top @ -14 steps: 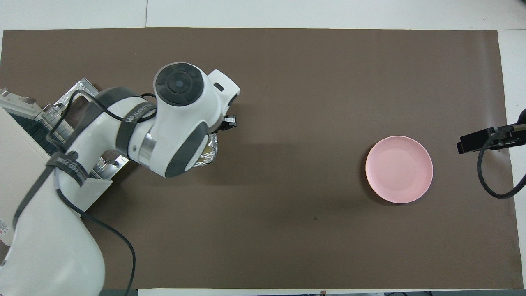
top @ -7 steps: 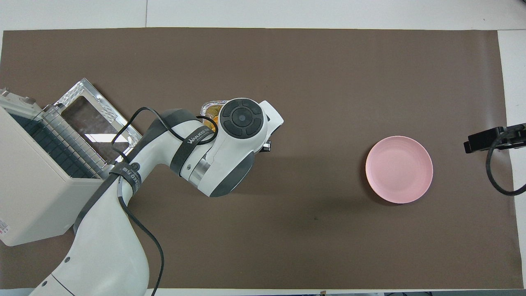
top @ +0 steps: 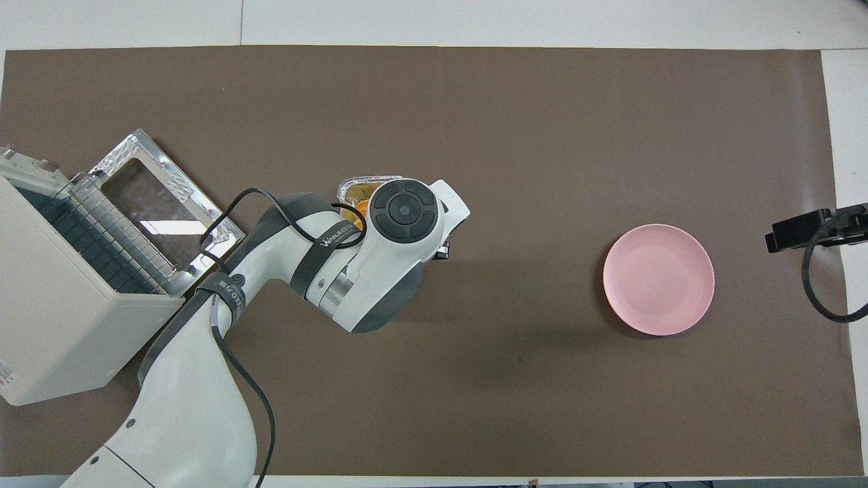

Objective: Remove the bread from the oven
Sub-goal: 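Carry the foil tray out and set it on the table with the left gripper, then retract the left gripper while the right gripper reaches the foil tray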

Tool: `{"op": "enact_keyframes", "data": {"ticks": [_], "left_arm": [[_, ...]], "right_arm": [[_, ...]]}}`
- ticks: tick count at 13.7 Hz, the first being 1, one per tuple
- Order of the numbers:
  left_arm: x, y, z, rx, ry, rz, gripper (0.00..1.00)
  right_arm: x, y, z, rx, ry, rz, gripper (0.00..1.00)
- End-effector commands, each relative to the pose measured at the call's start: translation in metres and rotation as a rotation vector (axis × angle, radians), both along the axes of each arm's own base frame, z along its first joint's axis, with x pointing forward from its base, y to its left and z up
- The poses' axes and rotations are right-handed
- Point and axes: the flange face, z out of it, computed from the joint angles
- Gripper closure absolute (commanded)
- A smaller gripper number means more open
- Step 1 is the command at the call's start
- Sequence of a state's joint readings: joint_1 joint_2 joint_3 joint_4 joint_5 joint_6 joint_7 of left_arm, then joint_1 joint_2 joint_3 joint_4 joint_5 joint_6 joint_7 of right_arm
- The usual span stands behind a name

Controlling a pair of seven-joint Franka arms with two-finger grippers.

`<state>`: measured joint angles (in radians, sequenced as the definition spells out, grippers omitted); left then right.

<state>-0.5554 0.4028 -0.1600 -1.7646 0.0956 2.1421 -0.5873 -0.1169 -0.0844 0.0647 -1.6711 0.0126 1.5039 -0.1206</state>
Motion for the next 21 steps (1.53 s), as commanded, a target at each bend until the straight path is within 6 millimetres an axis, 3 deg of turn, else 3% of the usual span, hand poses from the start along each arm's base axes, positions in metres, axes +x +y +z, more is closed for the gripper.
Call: {"op": "enact_keyframes", "data": {"ticks": [1, 3, 4, 6, 8, 10, 12, 13, 17, 18, 20, 21], "left_arm": [[0.005, 0.007, 0.003, 0.001, -0.009, 0.008, 0.63], [0.010, 0.019, 0.015, 0.003, -0.006, 0.033, 0.25], [0.019, 0.033, 0.033, -0.004, -0.017, 0.060, 0.00], [0.032, 0.070, 0.091, 0.001, -0.029, 0.121, 0.00], [0.054, 0.137, 0.149, 0.004, 0.001, 0.232, 0.00], [0.064, 0.210, 0.190, 0.014, 0.015, 0.246, 0.00], [0.057, 0.292, 0.228, -0.004, 0.056, 0.276, 0.00], [0.052, 0.319, 0.232, 0.010, 0.095, 0.298, 0.00], [0.020, 0.351, 0.239, 0.047, 0.205, 0.322, 0.00], [0.017, 0.364, 0.239, 0.048, 0.212, 0.347, 0.00], [0.018, 0.366, 0.236, 0.046, 0.201, 0.355, 0.00], [0.021, 0.365, 0.236, 0.036, 0.171, 0.349, 0.00]], "right_arm": [[-0.005, 0.000, 0.000, 0.007, 0.000, 0.010, 0.00], [-0.005, 0.002, 0.000, 0.006, 0.000, 0.013, 0.00], [-0.005, 0.003, 0.001, 0.006, -0.003, 0.014, 0.00], [-0.004, 0.009, 0.000, 0.005, -0.005, 0.023, 0.00], [-0.004, 0.029, -0.005, 0.003, 0.002, 0.037, 0.00], [-0.002, 0.067, -0.011, -0.008, -0.017, -0.023, 0.00], [0.001, 0.133, -0.038, -0.012, -0.049, -0.085, 0.00], [0.005, 0.159, -0.054, -0.009, -0.054, -0.107, 0.00], [0.035, 0.261, -0.126, 0.009, -0.085, -0.161, 0.00], [0.041, 0.286, -0.143, 0.017, -0.091, -0.181, 0.00], [0.049, 0.319, -0.164, 0.021, -0.085, -0.207, 0.00], [0.060, 0.356, -0.187, -0.003, -0.076, -0.236, 0.00]]}}
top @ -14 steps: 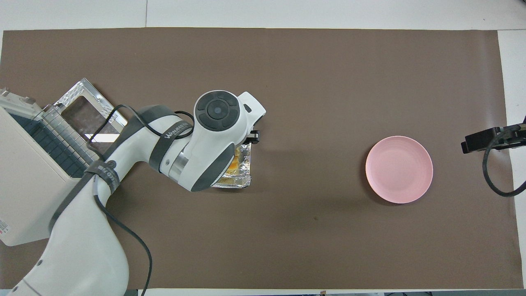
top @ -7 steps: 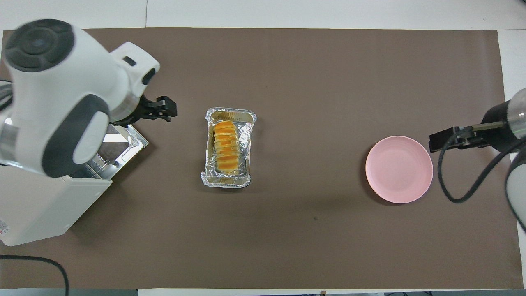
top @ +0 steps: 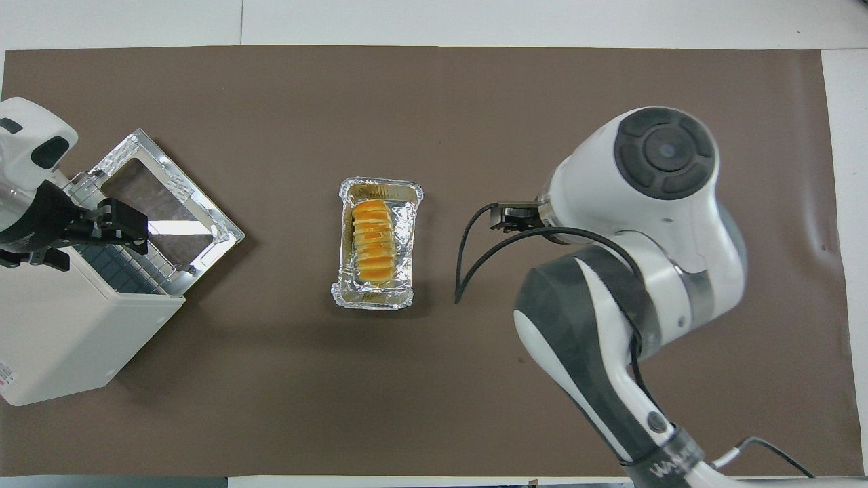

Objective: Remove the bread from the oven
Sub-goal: 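Retract the left gripper while the right gripper reaches the foil tray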

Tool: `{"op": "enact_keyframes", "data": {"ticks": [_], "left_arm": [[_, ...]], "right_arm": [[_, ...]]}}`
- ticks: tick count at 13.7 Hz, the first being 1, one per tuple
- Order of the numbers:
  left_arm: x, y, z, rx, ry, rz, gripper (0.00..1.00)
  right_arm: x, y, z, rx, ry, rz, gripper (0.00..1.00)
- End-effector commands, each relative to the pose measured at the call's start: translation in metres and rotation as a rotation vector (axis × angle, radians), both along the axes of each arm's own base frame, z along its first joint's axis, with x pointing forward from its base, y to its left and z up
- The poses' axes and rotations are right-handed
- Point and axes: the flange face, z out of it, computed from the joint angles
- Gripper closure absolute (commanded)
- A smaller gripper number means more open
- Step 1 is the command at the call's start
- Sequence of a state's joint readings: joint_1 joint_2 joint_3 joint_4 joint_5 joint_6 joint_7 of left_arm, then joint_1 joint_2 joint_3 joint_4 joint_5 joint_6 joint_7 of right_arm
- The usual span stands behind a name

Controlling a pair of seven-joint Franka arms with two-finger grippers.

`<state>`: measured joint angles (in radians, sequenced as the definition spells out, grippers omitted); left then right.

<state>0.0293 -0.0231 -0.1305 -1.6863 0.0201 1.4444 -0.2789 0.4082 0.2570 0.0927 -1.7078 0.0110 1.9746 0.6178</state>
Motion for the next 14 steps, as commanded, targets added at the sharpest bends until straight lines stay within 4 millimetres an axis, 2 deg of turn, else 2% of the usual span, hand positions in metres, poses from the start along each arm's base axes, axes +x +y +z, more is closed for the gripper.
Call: {"op": "enact_keyframes", "data": {"ticks": [1, 3, 6, 7, 8, 9, 10, 13, 14], "left_arm": [[-0.005, 0.000, -0.001, -0.018, -0.036, 0.002, 0.00], [-0.006, 0.002, 0.000, -0.023, -0.034, 0.007, 0.00], [-0.006, 0.003, 0.006, -0.022, -0.035, 0.004, 0.00], [-0.007, 0.003, 0.011, -0.023, -0.034, -0.001, 0.00], [-0.009, 0.004, 0.021, -0.026, -0.027, -0.016, 0.00], [-0.010, 0.004, 0.028, -0.032, -0.023, -0.047, 0.00], [-0.010, 0.004, 0.027, -0.038, -0.024, -0.071, 0.00], [-0.009, 0.005, 0.026, -0.054, -0.026, -0.180, 0.00], [-0.008, 0.004, 0.026, -0.057, -0.031, -0.198, 0.00]], "right_arm": [[0.028, 0.060, -0.030, -0.038, -0.009, -0.067, 0.00], [0.036, 0.085, -0.057, -0.042, -0.001, -0.102, 0.00], [0.037, 0.092, -0.079, -0.040, 0.010, -0.109, 0.00], [0.032, 0.102, -0.091, -0.048, 0.017, -0.092, 0.00], [0.029, 0.110, -0.092, -0.037, 0.004, -0.080, 0.00], [0.028, 0.114, -0.093, -0.031, -0.008, -0.074, 0.00], [0.028, 0.115, -0.095, -0.026, -0.019, -0.070, 0.00], [0.017, 0.115, -0.116, -0.042, -0.021, -0.028, 0.00], [0.015, 0.113, -0.121, -0.058, -0.018, -0.010, 0.05]]}}
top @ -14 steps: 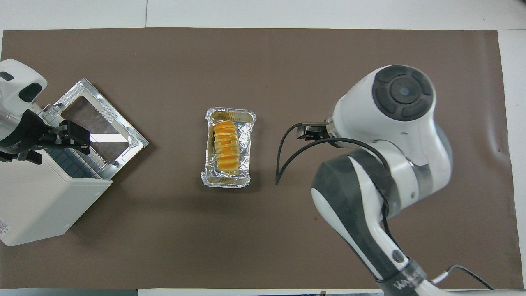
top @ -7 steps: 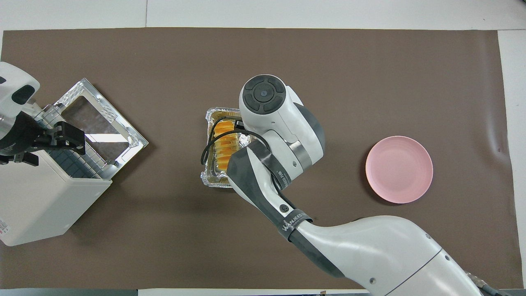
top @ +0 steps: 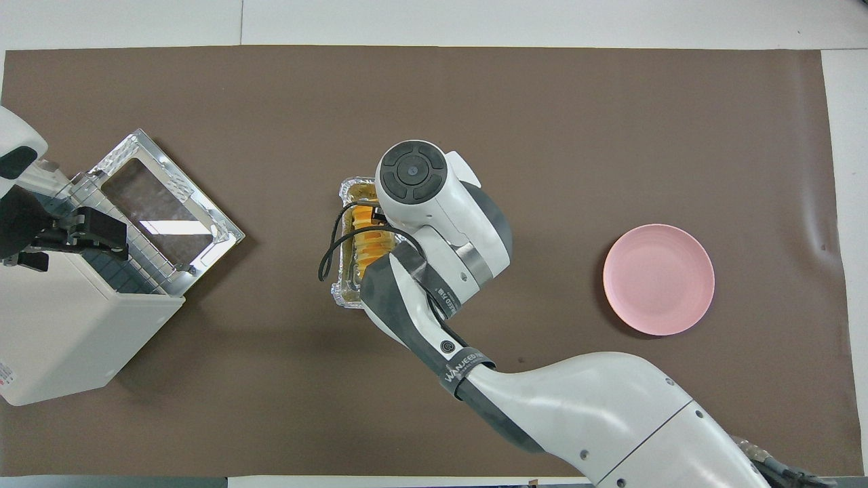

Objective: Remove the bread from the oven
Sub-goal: 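Grasp the foil tray rim with the right gripper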

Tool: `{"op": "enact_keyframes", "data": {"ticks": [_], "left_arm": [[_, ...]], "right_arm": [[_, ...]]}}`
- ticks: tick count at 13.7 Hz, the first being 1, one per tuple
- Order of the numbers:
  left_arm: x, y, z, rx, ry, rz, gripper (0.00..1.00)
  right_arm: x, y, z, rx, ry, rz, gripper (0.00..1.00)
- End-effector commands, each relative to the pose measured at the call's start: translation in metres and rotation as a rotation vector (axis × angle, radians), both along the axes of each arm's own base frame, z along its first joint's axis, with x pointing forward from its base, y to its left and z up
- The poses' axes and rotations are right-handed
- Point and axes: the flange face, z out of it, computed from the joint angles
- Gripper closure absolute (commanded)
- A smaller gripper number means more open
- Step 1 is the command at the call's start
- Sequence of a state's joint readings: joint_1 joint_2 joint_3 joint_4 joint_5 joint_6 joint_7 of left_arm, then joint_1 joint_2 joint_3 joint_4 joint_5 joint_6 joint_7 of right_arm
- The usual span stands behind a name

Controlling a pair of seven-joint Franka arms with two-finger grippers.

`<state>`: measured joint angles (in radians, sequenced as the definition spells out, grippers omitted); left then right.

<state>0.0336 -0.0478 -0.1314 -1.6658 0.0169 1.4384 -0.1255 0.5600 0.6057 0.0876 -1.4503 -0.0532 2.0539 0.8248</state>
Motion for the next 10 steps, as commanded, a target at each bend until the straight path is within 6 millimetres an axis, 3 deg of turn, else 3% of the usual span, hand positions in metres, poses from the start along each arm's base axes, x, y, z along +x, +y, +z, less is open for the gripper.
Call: {"op": "enact_keyframes", "data": {"ticks": [1, 3, 5, 10], "left_arm": [[-0.001, 0.002, 0.006, -0.024, -0.015, -0.057, 0.00], [0.000, 0.002, 0.004, -0.026, -0.021, -0.078, 0.00], [0.002, 0.001, 0.007, -0.033, -0.028, -0.118, 0.00], [0.000, 0.000, 0.006, -0.033, -0.025, -0.124, 0.00]], "right_arm": [[-0.005, -0.006, -0.017, -0.032, -0.011, 0.039, 0.14], [-0.014, 0.001, -0.023, -0.026, -0.017, 0.054, 0.35], [-0.014, 0.002, -0.021, -0.027, -0.016, 0.055, 1.00], [-0.008, 0.002, -0.006, -0.023, -0.022, 0.049, 1.00]]}}
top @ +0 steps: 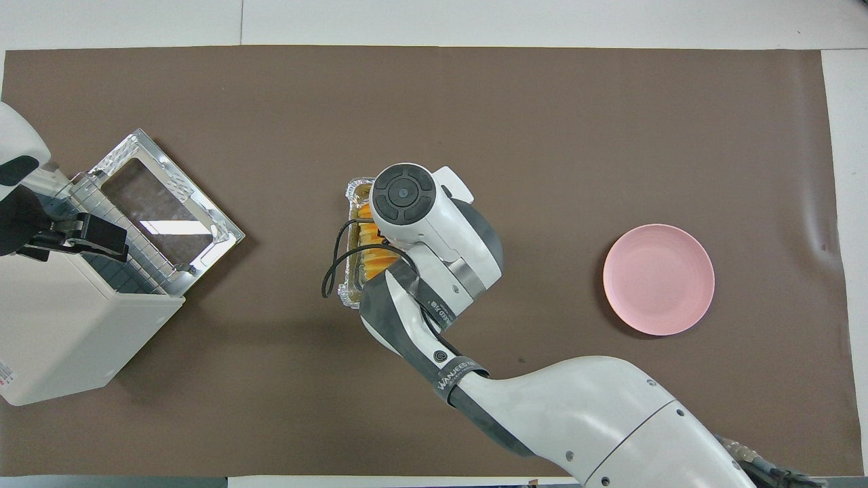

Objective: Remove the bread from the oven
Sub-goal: 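Grasp the foil tray rim with the right gripper, then drag the foil tray beyond the pink plate with the right gripper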

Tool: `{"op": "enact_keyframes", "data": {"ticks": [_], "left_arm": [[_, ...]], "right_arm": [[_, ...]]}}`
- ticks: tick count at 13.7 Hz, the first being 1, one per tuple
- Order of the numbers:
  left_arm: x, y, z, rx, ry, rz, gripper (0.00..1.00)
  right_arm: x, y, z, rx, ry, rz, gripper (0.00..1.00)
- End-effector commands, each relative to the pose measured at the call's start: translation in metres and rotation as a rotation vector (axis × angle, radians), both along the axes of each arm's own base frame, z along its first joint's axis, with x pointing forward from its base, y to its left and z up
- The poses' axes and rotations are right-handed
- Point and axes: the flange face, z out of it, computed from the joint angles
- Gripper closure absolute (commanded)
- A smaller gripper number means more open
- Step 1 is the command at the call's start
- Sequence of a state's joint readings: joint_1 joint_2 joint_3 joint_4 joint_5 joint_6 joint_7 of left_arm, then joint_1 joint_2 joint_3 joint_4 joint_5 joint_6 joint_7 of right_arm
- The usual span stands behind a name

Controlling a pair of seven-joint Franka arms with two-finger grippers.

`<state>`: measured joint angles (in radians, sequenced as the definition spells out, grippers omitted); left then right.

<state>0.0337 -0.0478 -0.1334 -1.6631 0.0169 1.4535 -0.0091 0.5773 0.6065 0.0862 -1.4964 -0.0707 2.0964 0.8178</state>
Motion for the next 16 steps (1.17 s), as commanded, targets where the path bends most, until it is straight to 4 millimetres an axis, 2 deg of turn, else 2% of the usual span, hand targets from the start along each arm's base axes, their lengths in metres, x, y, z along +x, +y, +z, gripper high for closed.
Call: {"op": "enact_keyframes", "data": {"ticks": [1, 3, 4, 6, 7, 10, 12, 14, 15, 16], "left_arm": [[-0.003, -0.001, 0.003, -0.013, -0.008, -0.008, 0.00], [-0.003, -0.003, 0.004, -0.012, -0.012, -0.012, 0.00], [-0.003, -0.001, 0.004, -0.012, -0.010, -0.009, 0.00], [-0.002, 0.003, 0.004, -0.012, -0.012, 0.001, 0.00], [-0.002, 0.004, 0.005, -0.012, -0.012, 0.002, 0.00], [-0.002, 0.003, 0.004, -0.012, -0.012, -0.001, 0.00], [-0.002, 0.003, 0.004, -0.012, -0.012, -0.001, 0.00], [-0.002, 0.003, 0.005, -0.011, -0.012, 0.001, 0.00], [-0.002, 0.003, 0.004, -0.012, -0.012, -0.001, 0.00], [-0.002, 0.003, 0.004, -0.012, -0.010, -0.001, 0.00]], "right_arm": [[0.008, -0.004, 0.020, -0.010, -0.016, 0.014, 1.00], [0.017, -0.017, 0.032, -0.033, 0.022, -0.002, 1.00], [0.033, -0.032, 0.057, -0.021, 0.018, -0.008, 1.00], [0.071, -0.090, 0.096, -0.012, 0.047, 0.013, 1.00], [0.087, -0.122, 0.104, 0.010, 0.061, 0.037, 1.00], [0.132, -0.247, 0.105, 0.036, 0.060, 0.115, 1.00], [0.146, -0.315, 0.100, 0.042, 0.062, 0.169, 1.00], [0.159, -0.384, 0.081, 0.054, 0.047, 0.219, 1.00], [0.164, -0.409, 0.069, 0.059, 0.042, 0.228, 1.00], [0.167, -0.419, 0.062, 0.061, 0.029, 0.223, 1.00]]}}
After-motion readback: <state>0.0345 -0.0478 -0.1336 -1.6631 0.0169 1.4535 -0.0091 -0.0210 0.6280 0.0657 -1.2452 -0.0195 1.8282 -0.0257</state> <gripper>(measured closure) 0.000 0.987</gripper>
